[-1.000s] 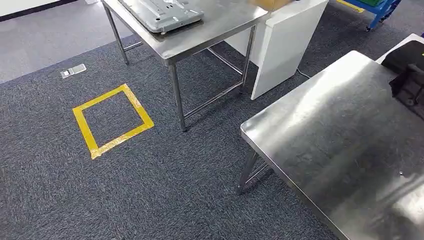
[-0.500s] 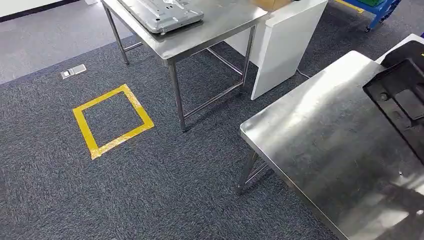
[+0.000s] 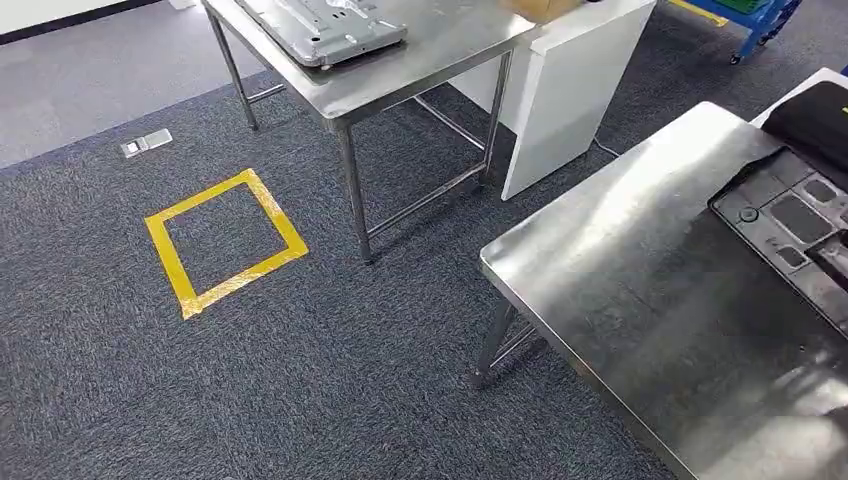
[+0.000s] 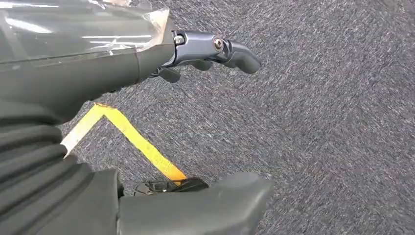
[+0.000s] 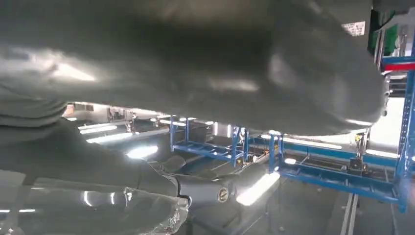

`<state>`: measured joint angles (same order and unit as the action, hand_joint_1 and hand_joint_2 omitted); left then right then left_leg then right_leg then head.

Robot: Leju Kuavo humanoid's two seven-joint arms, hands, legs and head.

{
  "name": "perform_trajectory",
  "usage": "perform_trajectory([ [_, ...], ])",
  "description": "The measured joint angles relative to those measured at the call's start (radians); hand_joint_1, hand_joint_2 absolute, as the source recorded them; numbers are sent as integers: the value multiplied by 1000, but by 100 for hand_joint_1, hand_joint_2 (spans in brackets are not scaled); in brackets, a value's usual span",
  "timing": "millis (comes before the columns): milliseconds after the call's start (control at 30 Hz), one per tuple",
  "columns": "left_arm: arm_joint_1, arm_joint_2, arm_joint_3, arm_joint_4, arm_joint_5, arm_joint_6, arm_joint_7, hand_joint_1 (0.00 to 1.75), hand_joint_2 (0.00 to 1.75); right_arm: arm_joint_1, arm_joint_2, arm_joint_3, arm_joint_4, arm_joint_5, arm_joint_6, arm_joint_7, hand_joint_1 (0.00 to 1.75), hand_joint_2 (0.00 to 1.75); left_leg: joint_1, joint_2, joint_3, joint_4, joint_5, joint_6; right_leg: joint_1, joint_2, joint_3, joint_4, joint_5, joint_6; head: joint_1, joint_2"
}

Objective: Take the parts from the cabinet and place them on the table.

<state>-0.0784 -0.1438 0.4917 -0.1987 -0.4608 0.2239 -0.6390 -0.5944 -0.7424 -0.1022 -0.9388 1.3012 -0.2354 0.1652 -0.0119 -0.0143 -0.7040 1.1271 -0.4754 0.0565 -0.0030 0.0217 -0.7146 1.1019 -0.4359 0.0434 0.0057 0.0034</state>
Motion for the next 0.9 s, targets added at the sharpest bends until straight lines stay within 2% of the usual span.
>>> perform_trajectory([
  [733, 0, 0, 3, 0, -9, -11, 1, 0, 0, 26, 12, -19, -6, -2, 30, 0, 0, 0, 0, 0, 1, 0, 0, 0, 0, 0, 0, 0, 0, -1, 0, 0],
  [900, 0, 0, 3, 0, -11, -12, 1, 0, 0, 26, 14, -19, -6, -3, 76, 0, 0, 0, 0, 0, 1, 0, 0, 0, 0, 0, 0, 0, 0, -1, 0, 0],
])
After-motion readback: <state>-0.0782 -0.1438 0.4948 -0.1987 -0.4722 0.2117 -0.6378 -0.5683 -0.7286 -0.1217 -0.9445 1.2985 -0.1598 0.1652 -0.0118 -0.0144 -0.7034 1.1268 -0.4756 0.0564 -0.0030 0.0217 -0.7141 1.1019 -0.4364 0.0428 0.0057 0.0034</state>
